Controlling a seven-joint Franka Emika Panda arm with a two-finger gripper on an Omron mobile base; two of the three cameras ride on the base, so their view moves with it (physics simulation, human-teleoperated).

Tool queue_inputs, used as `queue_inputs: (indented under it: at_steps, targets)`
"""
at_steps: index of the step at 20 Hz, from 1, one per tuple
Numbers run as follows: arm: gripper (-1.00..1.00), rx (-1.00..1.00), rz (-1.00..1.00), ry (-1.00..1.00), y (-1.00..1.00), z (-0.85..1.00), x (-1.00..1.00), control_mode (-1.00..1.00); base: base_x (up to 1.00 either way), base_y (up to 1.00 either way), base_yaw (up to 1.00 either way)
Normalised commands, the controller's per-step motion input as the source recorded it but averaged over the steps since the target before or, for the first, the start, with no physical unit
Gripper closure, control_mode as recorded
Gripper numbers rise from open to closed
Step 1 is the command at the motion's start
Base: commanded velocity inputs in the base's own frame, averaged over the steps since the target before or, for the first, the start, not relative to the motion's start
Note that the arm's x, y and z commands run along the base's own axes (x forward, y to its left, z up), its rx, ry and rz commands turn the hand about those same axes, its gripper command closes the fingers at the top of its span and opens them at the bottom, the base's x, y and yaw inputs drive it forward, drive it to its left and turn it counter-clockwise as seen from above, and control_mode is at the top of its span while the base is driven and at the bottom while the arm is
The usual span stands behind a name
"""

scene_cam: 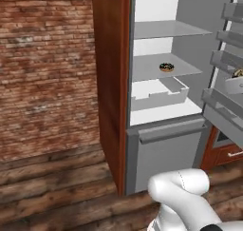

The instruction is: Take the cupcake and donut from the fridge and place them on the empty tray on the dining counter.

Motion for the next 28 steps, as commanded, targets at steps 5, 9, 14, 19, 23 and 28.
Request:
queue_inputs:
  at_steps: [5, 9, 14, 19, 23, 28]
  targets:
    - [1.0, 0.0, 0.0, 0.0, 0.0, 0.0, 0.0, 1.0, -0.83, 0.45, -0.77]
    - [1.0, 0.0, 0.0, 0.0, 0.0, 0.0, 0.0, 1.0, -0.09, 0.08, -1.0]
    - [1.0, 0.0, 0.0, 0.0, 0.0, 0.0, 0.0, 1.0, 0.0, 0.0, -1.0]
    - [1.0, 0.0, 0.0, 0.0, 0.0, 0.0, 0.0, 1.0, 0.0, 0.0, -1.0]
    - [1.0, 0.0, 0.0, 0.0, 0.0, 0.0, 0.0, 1.0, 0.0, 0.0, -1.0]
    - [1.0, 0.0, 0.0, 0.0, 0.0, 0.0, 0.0, 1.0, 0.65, 0.37, -0.65]
